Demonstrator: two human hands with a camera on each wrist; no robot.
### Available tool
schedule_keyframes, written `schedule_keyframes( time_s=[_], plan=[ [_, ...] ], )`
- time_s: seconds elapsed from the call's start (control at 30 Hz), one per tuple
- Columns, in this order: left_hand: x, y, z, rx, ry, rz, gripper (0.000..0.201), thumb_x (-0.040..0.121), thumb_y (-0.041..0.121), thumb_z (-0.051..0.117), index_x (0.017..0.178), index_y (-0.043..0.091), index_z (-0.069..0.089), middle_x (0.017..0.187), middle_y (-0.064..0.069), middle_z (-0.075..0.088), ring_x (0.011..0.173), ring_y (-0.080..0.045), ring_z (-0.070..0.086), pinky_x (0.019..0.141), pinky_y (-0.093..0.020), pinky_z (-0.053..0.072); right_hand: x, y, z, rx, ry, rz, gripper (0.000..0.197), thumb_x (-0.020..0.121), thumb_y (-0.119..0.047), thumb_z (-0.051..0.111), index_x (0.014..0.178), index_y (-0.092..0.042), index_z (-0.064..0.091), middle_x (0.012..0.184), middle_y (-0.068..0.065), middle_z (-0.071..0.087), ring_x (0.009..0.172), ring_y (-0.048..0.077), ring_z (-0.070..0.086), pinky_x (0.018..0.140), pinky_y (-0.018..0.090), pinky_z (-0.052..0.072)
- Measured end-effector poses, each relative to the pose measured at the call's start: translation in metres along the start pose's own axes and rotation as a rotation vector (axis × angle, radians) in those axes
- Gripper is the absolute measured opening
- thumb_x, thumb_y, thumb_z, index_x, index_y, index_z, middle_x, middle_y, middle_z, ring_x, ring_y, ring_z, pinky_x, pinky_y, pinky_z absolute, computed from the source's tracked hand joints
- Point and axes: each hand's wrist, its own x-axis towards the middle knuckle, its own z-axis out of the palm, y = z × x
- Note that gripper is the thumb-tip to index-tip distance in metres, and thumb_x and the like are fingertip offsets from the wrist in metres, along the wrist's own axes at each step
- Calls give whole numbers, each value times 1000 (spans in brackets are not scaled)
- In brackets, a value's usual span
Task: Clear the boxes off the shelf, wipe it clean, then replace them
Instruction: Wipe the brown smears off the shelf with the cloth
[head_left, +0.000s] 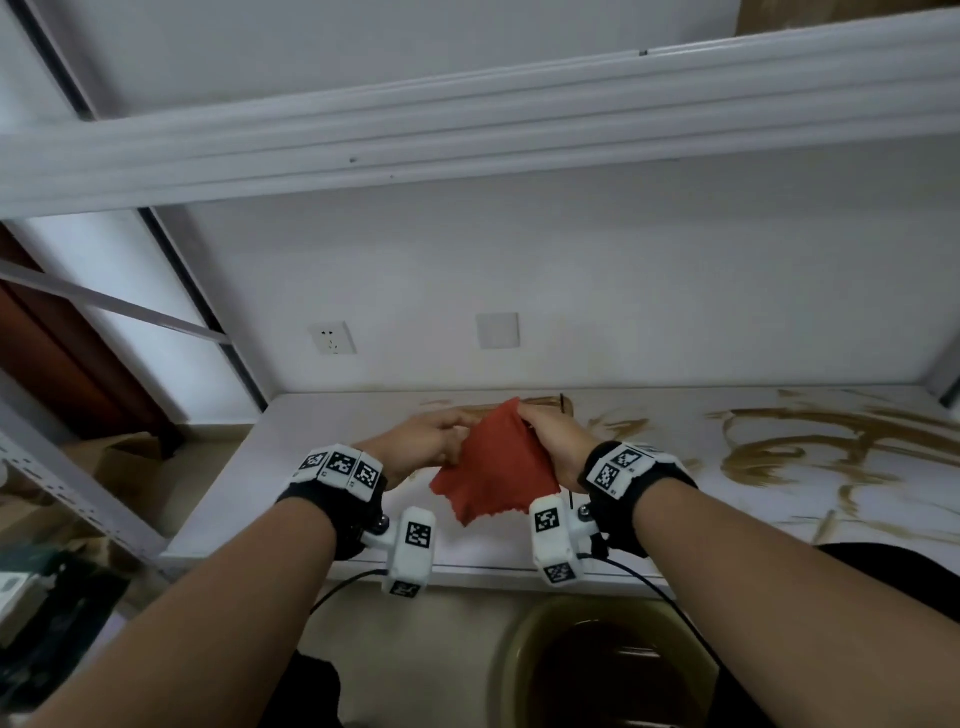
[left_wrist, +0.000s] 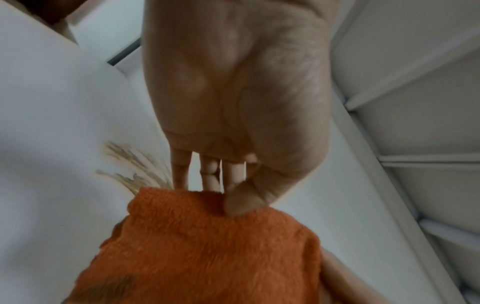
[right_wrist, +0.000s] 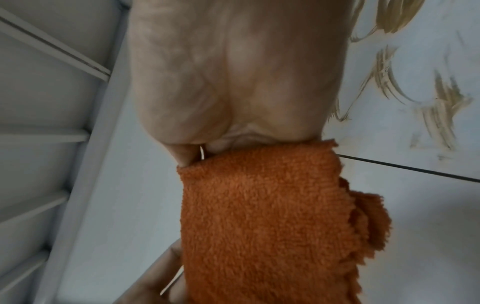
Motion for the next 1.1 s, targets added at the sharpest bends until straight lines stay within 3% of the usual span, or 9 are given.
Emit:
schedule_keyframes(
  time_s=[0.13,0.23,0.37,0.5,0.6,0.73,0.8,0.97,1.1],
  plan=[
    [4,-6,-4,10,-73,-88,18,88,6,54,90,20,64,94,2,63,90,-10,55,80,-24,40,11,5,4,-202,76,-52,32,93,-35,41,96,-14,66,97,7,68,89,24,64,88,39,52],
    [12,-8,-10,27,-91,-109,9,88,7,58,86,16,58,88,4,62,87,-9,56,81,-22,42,18,8,3,-349,135,-124,24,96,-28,40,81,-24,58,84,-4,58,78,11,58,77,27,48],
    [20,-2,-15,10,5,-66,12,90,8,57,81,15,54,83,-1,61,78,-11,58,76,-20,46,35,8,6,-423,227,-248,34,93,-18,45,124,-16,56,125,4,59,118,23,54,105,36,40],
    [23,-5,-19,13,185,-82,18,85,17,68,97,18,55,101,-9,63,91,-22,64,82,-31,55,25,6,15,-484,74,-275,48,86,11,38,128,-9,52,124,4,54,121,14,46,99,24,36],
    [26,-6,-19,-22,238,-101,43,82,17,72,118,13,49,109,-16,64,91,-24,65,73,-28,56,23,9,23,-558,-77,-259,55,86,7,48,136,-15,45,131,1,49,124,15,42,102,30,37],
    [24,-2,-20,-186,209,-82,49,84,10,69,124,18,43,110,-23,64,90,-29,66,81,-38,56,29,15,25,-503,-198,-227,66,81,-1,62,141,-19,39,117,6,58,91,15,58,71,24,49],
    [23,-2,-22,-212,157,-68,53,84,4,67,126,23,40,110,-24,65,89,-31,64,84,-40,55,30,16,23,-539,-144,-228,55,82,-8,66,133,-16,46,109,8,61,85,15,60,70,25,50],
    [24,-12,-24,180,169,-44,46,82,0,64,122,19,55,103,-9,61,81,-21,60,55,-25,49,29,23,16,-576,-108,-217,13,85,-22,68,81,-16,57,75,3,63,60,12,58,49,17,47],
    [34,-36,-22,517,210,-36,29,84,20,67,112,18,64,120,-6,61,108,-26,59,89,-33,49,32,29,15,-599,-94,-193,20,83,-24,69,93,-7,65,85,10,68,75,24,65,72,31,54]
  ],
)
